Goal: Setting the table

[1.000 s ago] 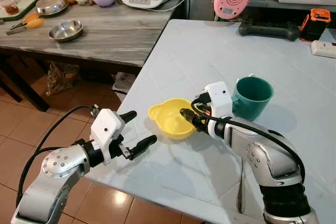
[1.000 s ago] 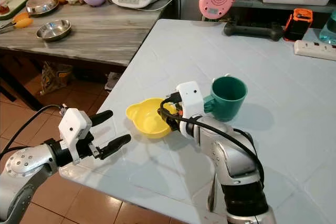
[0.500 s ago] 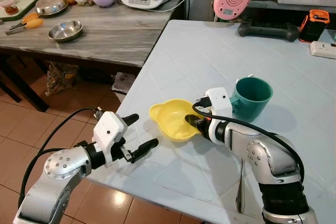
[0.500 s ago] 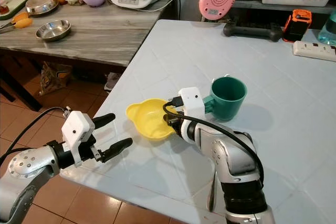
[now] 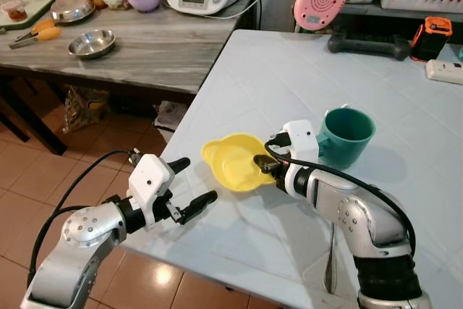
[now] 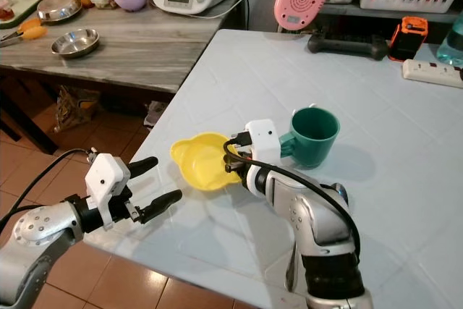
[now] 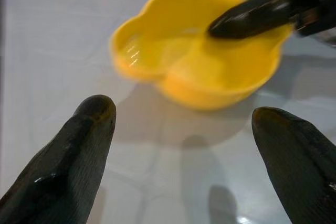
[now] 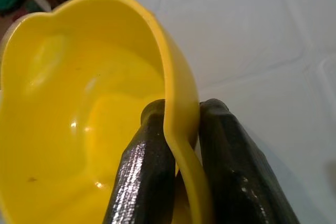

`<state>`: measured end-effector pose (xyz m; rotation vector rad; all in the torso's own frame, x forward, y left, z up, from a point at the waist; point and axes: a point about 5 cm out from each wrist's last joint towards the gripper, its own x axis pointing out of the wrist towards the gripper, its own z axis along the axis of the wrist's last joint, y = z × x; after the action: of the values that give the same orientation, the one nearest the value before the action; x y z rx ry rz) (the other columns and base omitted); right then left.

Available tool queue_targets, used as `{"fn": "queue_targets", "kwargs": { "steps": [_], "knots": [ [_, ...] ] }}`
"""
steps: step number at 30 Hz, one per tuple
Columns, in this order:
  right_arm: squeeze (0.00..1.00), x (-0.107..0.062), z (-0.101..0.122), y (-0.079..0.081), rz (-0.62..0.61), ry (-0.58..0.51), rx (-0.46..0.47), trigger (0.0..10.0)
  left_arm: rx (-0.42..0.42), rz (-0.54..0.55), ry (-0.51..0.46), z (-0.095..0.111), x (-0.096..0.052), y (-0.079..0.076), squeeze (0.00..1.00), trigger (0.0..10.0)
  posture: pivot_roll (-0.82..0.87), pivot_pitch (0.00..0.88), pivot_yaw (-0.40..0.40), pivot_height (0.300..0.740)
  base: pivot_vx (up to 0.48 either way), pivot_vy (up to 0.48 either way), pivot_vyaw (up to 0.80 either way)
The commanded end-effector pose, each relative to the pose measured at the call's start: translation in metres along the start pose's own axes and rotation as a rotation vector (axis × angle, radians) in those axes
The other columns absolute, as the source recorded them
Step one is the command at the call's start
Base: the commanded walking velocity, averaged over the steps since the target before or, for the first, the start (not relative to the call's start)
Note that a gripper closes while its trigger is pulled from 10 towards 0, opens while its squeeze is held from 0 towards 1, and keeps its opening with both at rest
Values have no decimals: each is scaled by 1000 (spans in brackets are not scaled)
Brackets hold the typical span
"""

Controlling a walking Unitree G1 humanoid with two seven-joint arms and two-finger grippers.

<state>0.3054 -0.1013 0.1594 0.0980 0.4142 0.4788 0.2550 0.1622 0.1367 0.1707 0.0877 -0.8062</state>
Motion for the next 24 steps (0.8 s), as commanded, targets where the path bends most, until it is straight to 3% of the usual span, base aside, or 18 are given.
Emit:
{"fn": "queue_targets", "kwargs": {
  "steps": [1, 5, 9, 10, 12, 16, 19, 24],
  "knots": [
    [0, 0, -7, -8, -43, 6, -18, 0, 17, 77, 12, -4, -7, 12, 0, 10000, -165, 113, 79, 740, 0, 0, 0],
    [0, -1, -3, -14, -38, -48, -66, 0, 20, 164, -1, -7, -11, 22, 0, 10000, -161, 108, 91, 740, 0, 0, 0],
    [0, -1, 7, -19, -16, -201, -167, 0, 47, 332, -48, -5, -14, 34, 0, 10000, -151, 96, 97, 740, 0, 0, 0],
    [0, -1, 7, -19, -16, -201, -167, 0, 47, 332, -48, -5, -14, 34, 0, 10000, -151, 96, 97, 740, 0, 0, 0],
    [0, -2, 15, -17, -30, -330, -236, 0, 85, 453, -92, 0, -14, 38, 0, 10000, -143, 89, 94, 740, 0, 0, 0],
    [0, -5, 23, -12, -65, -462, -320, 0, 149, 535, -112, 1, -15, 38, 0, 10000, -129, 79, 82, 740, 0, 0, 0],
    [0, -5, 21, -4, -92, -543, -412, 0, 119, 630, -137, -1, -15, 37, 0, 10000, -122, 72, 74, 740, 0, 0, 0],
    [0, -1, 15, -7, -136, -544, -349, 0, 133, 720, -162, -1, -13, 37, 0, 10000, -119, 65, 70, 740, 0, 0, 0]
  ]
}}
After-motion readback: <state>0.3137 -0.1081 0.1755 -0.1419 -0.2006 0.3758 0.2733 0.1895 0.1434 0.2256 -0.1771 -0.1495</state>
